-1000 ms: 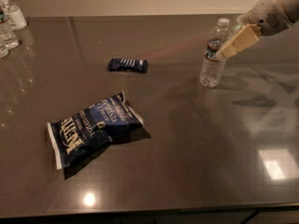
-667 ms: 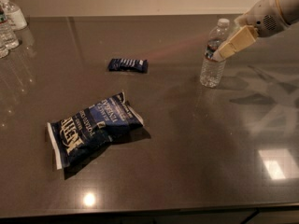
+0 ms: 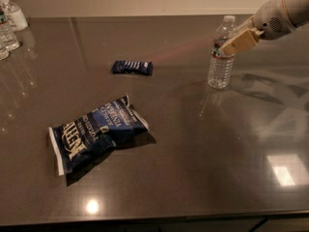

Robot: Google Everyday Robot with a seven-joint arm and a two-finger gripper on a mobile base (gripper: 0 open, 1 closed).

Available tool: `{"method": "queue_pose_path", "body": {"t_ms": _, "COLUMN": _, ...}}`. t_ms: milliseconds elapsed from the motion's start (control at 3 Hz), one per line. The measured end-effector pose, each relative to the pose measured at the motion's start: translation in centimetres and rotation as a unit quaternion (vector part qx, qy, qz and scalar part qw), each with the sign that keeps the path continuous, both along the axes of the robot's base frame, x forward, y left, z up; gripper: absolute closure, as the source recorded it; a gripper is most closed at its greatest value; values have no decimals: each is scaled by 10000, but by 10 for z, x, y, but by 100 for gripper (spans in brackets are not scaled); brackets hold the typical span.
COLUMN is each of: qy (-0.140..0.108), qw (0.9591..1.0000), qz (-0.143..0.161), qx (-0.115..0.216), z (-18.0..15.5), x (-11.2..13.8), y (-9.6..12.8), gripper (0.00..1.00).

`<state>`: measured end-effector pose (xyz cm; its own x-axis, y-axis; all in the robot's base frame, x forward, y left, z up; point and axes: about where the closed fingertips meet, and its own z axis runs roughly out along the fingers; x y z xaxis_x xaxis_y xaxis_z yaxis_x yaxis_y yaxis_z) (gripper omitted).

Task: Move water bottle near blue chip bag

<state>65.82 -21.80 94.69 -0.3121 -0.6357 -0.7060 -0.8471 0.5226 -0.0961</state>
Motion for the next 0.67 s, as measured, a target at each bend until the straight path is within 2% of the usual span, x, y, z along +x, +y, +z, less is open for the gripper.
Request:
{"method": "queue_pose_path", "body": {"t_ms": 333, "qy": -52, "qw": 9999, "qz": 140, "qx": 88, "z": 5, "x": -4, "y": 11, "gripper": 65}}
{"method": "queue_pose_path", "body": {"t_ms": 667, "qy": -142, "qw": 9990, "qz": 384, "qx": 205, "z": 18, "x": -18, "y": 33, "gripper": 88}}
